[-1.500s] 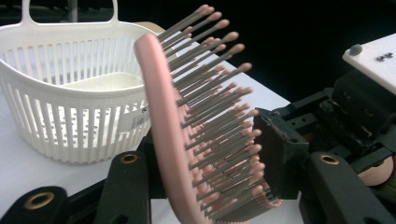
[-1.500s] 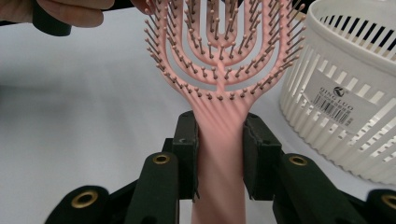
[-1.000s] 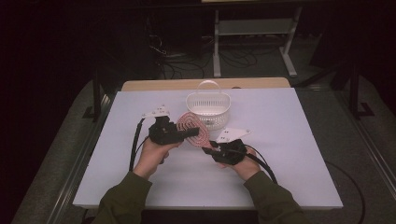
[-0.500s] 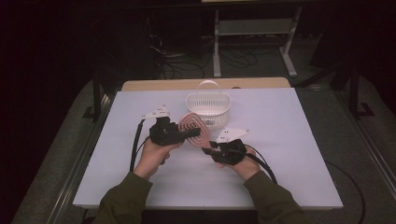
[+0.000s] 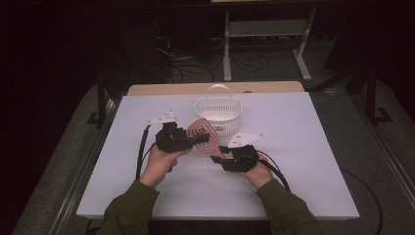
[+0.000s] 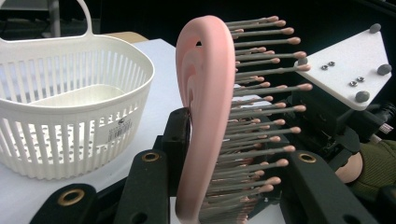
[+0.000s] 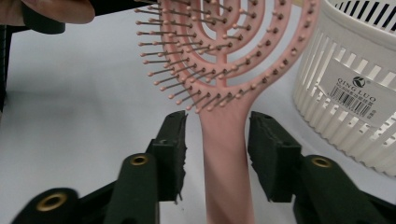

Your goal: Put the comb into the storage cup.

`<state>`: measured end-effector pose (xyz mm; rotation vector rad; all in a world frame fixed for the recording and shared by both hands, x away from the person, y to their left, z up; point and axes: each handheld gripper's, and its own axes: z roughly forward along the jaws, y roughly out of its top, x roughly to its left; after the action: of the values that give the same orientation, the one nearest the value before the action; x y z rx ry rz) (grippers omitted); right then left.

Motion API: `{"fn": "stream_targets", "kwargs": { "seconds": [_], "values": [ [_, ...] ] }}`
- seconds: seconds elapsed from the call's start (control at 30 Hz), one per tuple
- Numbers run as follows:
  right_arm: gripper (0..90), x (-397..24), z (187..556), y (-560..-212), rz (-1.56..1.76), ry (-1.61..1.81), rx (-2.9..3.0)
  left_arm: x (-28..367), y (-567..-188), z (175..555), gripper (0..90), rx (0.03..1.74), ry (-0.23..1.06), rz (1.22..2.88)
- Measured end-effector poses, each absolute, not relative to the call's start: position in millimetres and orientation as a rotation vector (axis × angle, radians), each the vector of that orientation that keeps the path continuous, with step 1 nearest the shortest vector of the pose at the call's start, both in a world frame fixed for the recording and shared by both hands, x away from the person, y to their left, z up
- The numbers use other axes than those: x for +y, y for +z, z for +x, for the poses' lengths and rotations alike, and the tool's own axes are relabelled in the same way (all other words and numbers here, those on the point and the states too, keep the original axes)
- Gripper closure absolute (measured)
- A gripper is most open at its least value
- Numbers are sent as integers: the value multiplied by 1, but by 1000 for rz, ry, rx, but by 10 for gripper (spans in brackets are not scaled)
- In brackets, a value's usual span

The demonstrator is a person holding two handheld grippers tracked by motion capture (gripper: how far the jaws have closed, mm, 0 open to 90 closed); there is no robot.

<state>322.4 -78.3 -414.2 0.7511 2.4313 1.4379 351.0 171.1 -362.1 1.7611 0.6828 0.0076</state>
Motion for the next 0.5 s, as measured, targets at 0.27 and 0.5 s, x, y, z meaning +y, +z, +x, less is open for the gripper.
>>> {"fn": "stream_targets", "kwargs": {
  "seconds": [0.27, 0.5],
  "values": [
    [391, -83, 325, -413, 792, 1444, 2412, 180, -359, 351, 641, 693, 17, 1738],
    [242, -95, 329, -411, 888, 1420, 2394, 188, -355, 352, 641, 706, 30, 1718]
  ]
}}
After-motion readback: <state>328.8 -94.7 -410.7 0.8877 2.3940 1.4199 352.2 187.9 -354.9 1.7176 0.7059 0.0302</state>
